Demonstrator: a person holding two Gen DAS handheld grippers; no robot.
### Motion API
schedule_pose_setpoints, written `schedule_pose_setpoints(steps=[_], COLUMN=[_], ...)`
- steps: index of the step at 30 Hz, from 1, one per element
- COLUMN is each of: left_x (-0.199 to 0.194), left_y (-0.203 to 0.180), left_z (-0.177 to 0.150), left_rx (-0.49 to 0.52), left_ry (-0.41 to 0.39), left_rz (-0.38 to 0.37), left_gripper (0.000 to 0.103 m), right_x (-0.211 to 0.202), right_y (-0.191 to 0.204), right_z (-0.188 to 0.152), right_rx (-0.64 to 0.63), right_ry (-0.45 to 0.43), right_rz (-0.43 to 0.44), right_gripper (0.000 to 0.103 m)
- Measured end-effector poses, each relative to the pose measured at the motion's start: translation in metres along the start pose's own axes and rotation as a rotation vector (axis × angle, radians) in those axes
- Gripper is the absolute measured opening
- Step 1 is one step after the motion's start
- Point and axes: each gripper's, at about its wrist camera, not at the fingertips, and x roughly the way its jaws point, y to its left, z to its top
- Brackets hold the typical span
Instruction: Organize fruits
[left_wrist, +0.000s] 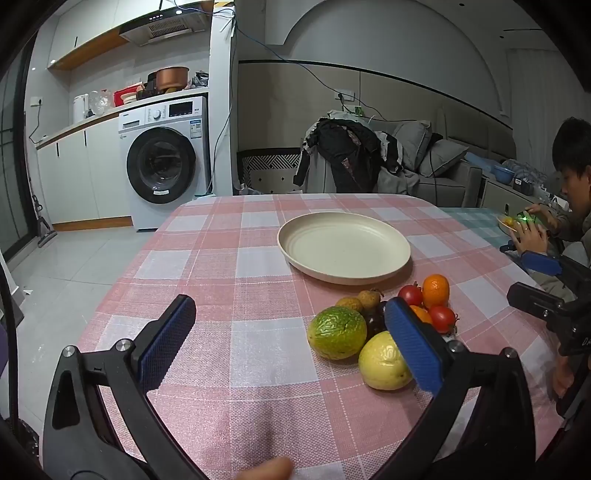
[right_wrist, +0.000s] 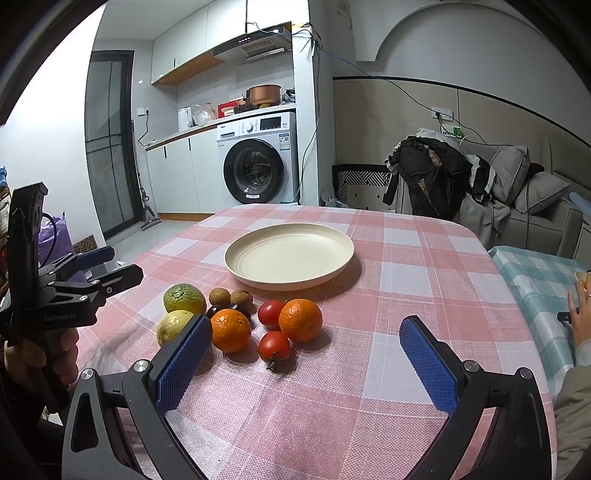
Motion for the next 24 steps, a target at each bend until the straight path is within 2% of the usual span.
schedule_pose_setpoints(steps=[24], left_x=[-0.0012], left_y=[-0.0033], left_z=[-0.0007], left_rx=[0.006], left_ry=[-0.012], left_rz=[-0.005], left_gripper=[0.102], right_x=[0.0002], right_y=[0.0003], right_z=[-0.0001], right_rx=[-0.001], right_ry=[0.001], right_rz=[-0.001], right_gripper=[0.103])
